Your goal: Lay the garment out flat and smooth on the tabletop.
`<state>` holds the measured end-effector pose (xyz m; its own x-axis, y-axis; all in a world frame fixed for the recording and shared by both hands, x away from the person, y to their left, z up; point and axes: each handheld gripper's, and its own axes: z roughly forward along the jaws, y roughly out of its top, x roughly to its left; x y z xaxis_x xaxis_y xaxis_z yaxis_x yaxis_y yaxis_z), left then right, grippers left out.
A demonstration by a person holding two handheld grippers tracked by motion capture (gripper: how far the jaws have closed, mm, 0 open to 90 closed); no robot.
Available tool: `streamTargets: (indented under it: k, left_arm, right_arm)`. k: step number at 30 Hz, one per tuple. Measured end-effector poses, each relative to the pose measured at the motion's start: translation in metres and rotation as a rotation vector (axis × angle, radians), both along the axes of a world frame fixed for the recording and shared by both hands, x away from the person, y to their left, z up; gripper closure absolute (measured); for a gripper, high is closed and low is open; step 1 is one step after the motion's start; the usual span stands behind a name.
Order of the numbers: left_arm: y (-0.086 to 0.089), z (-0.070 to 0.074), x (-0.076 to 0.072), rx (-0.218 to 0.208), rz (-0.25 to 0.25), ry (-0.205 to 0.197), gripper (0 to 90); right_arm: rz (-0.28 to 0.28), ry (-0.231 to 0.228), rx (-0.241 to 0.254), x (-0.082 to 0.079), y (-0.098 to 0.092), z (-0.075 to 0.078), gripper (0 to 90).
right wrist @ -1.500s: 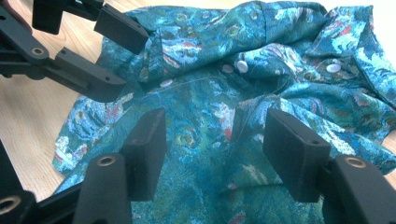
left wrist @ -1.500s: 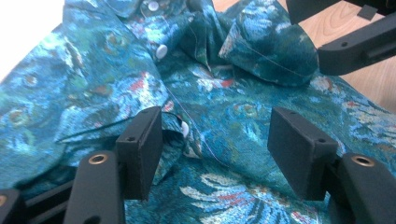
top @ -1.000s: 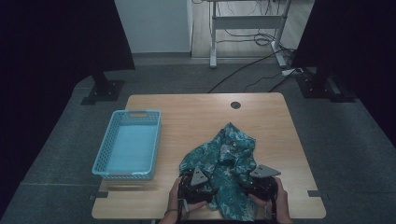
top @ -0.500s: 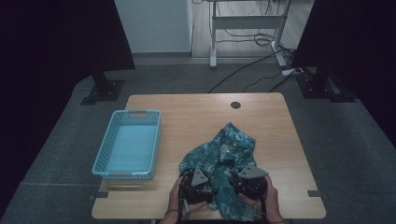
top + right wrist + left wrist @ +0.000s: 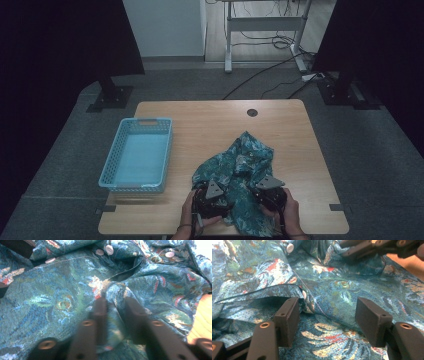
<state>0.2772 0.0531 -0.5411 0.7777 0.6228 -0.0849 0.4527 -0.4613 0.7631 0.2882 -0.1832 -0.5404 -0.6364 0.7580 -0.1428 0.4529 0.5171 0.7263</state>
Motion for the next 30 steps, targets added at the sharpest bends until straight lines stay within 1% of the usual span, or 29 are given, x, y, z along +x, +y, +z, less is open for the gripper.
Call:
streamTargets:
  k: [2, 3, 4, 5, 10, 12, 14, 18, 19, 20, 21, 22, 23, 24, 25, 26, 30]
  left_arm:
    - [0.0, -0.001, 0.0, 0.0, 0.0, 0.002, 36.2]
    - [-0.001, -0.001, 0.0, 0.0, -0.001, 0.005, 36.2]
    - [-0.002, -0.003, 0.0, 0.005, -0.005, 0.008, 36.3]
    - [-0.002, -0.003, 0.0, 0.005, -0.005, 0.008, 36.2]
    - [-0.005, -0.005, 0.0, 0.017, -0.012, 0.012, 36.4]
    - [-0.006, -0.005, 0.0, 0.019, -0.011, 0.014, 36.5]
    - [-0.006, -0.006, 0.0, 0.025, -0.012, 0.018, 36.8]
    - [-0.007, -0.008, 0.0, 0.04, -0.018, 0.026, 38.9]
    - [-0.007, -0.008, 0.0, 0.04, -0.018, 0.026, 39.1]
    - [-0.007, -0.008, 0.001, 0.041, -0.019, 0.028, 39.3]
    - [-0.007, -0.008, 0.001, 0.041, -0.019, 0.028, 39.4]
    - [-0.007, -0.008, 0.001, 0.041, -0.018, 0.031, 39.6]
    - [-0.007, -0.008, 0.001, 0.041, -0.018, 0.031, 39.9]
    - [-0.006, -0.008, 0.001, 0.042, -0.02, 0.032, 39.9]
    - [-0.006, -0.008, 0.001, 0.042, -0.02, 0.033, 40.4]
    - [-0.005, -0.008, 0.002, 0.038, -0.021, 0.038, 41.0]
    - [-0.004, -0.008, 0.003, 0.036, -0.021, 0.039, 41.6]
  right_arm:
    - [0.001, -0.009, -0.014, -0.001, 0.0, 0.001, 82.9]
    - [0.001, -0.009, -0.014, -0.001, 0.0, 0.001, 82.9]
    - [0.0, -0.02, -0.007, -0.003, -0.001, 0.003, 87.2]
    - [0.003, -0.026, 0.005, -0.003, -0.003, 0.005, 87.7]
    - [-0.01, -0.055, 0.077, -0.009, -0.014, 0.019, 88.0]
    - [-0.015, -0.059, 0.086, -0.01, -0.017, 0.021, 88.0]
    - [-0.032, -0.071, 0.118, -0.012, -0.027, 0.027, 88.0]
    - [-0.059, -0.088, 0.151, -0.01, -0.042, 0.034, 87.9]
    - [-0.059, -0.088, 0.151, -0.01, -0.042, 0.034, 87.9]
    - [-0.074, -0.094, 0.173, -0.009, -0.05, 0.037, 87.9]
    - [-0.074, -0.094, 0.173, -0.009, -0.05, 0.037, 87.9]
    - [-0.092, -0.096, 0.201, -0.008, -0.059, 0.039, 87.9]
    - [-0.102, -0.097, 0.214, -0.007, -0.064, 0.04, 87.9]
    - [-0.102, -0.097, 0.214, -0.007, -0.064, 0.04, 87.9]
    - [-0.114, -0.099, 0.224, -0.006, -0.07, 0.041, 87.9]
    - [-0.139, -0.106, 0.238, -0.004, -0.08, 0.043, 87.9]
    - [-0.189, -0.109, 0.256, -0.001, -0.097, 0.042, 87.9]
